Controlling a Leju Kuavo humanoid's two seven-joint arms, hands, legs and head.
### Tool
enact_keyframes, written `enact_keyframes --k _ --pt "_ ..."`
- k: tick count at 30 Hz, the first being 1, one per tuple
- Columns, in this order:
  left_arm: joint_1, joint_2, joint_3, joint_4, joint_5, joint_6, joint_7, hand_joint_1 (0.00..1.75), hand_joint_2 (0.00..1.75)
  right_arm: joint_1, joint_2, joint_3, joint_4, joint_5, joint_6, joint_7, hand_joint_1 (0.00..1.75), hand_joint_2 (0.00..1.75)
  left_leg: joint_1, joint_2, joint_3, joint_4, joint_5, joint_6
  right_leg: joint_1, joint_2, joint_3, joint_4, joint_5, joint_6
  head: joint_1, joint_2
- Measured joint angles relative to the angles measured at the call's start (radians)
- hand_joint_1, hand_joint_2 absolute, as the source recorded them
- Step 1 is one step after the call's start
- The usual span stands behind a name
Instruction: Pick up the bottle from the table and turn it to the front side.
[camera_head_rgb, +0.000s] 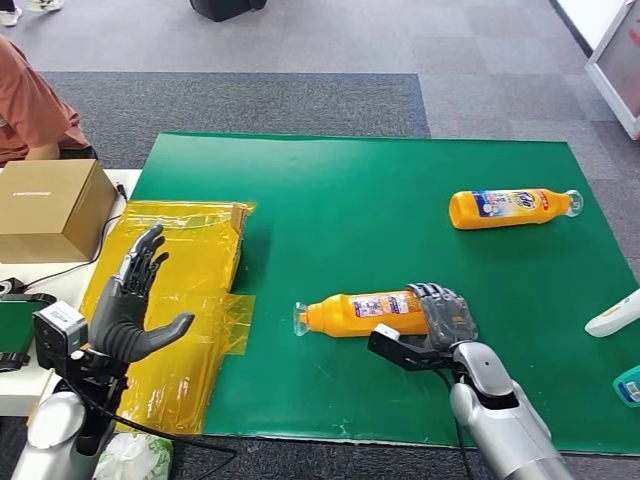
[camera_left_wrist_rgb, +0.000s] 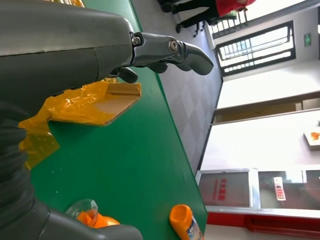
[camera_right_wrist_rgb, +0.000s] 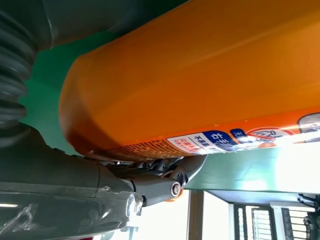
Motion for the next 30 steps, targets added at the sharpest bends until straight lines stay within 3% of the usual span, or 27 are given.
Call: enact_keyframes --k 8,10,14,18,22,30 --pt "0.001 0.0 0.0 0.0 0.0 0.0 0.0 0.0 1.75 0.002 0.0 -0.001 0.0 -0.004 -0.001 -0.002 1.75 1.75 0.0 0.0 0.0 0.0 0.0 0.0 0.0 0.0 0.0 0.0 0.0 0.0 0.0 0.0" --pt "0.004 0.0 0.0 0.0 0.002 0.005 0.0 0.0 1.75 0.011 0.004 -0.016 -0.009 -0.105 0.015 -0.049 1.75 1.75 0.0 0.0 0.0 0.0 0.0 0.0 0.0 0.0 0.0 0.0 0.0 0.0 0.0 0.0" --pt "0.015 0.002 0.0 0.0 0.016 0.026 -0.004 0.0 1.75 0.055 0.033 -0.091 -0.074 -0.543 0.172 -0.198 1.75 1.75 0.0 0.0 -0.001 0.0 0.0 0.0 0.0 0.0 -0.001 0.0 0.0 0.0 0.0 0.0" --pt "0.018 0.005 -0.001 0.007 0.045 0.059 -0.025 0.0 1.75 0.1 0.067 -0.155 -0.173 -0.869 0.274 -0.258 1.75 1.75 0.0 0.0 -0.003 0.0 0.0 0.0 0.001 0.0 -0.003 0.0 0.0 0.0 0.0 0.0" --pt "-0.001 0.002 -0.008 0.026 0.088 0.087 -0.041 0.0 1.75 0.122 0.087 -0.167 -0.274 -0.966 0.266 -0.289 1.75 1.75 0.0 0.0 -0.004 0.0 0.0 0.0 0.001 0.0 -0.004 0.0 0.0 0.0 0.0 0.0" --pt "-0.106 -0.018 -0.039 0.142 0.147 0.13 -0.031 0.0 1.75 0.129 0.124 -0.099 -0.409 -1.02 0.21 -0.325 1.75 1.75 0.0 0.0 -0.004 0.0 0.001 -0.001 0.001 0.0 -0.004 0.0 0.0 -0.001 0.0 0.0"
